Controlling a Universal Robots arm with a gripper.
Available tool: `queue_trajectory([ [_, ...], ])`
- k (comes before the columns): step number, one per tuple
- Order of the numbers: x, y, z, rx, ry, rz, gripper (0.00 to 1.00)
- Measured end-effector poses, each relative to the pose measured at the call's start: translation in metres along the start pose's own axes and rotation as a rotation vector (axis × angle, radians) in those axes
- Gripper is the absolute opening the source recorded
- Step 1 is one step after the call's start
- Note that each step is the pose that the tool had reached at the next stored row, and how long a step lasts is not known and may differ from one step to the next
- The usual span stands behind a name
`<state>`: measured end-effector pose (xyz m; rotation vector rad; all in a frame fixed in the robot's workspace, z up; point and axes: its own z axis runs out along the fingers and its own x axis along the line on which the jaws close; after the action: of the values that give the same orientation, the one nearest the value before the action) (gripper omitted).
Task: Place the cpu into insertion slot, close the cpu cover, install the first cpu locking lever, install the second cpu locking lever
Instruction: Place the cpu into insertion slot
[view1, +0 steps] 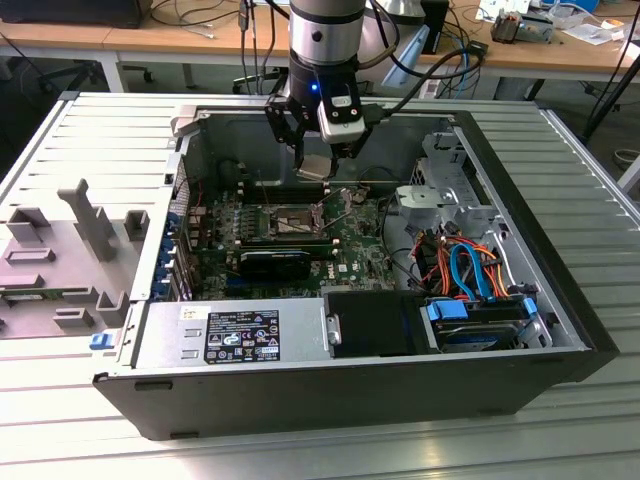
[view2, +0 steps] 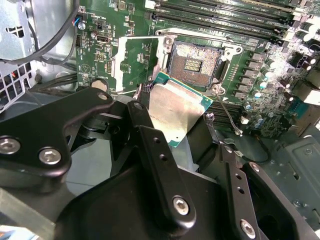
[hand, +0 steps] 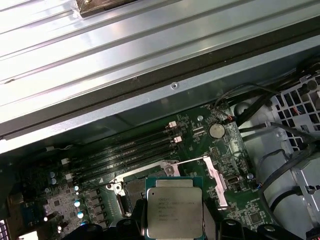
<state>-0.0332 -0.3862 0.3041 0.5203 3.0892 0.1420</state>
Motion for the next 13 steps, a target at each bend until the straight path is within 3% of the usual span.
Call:
queue_trajectory([
  [13, -0.0003, -0.0008, -0.0001, -0.0001, -0.0012, 0.013, 0.54],
])
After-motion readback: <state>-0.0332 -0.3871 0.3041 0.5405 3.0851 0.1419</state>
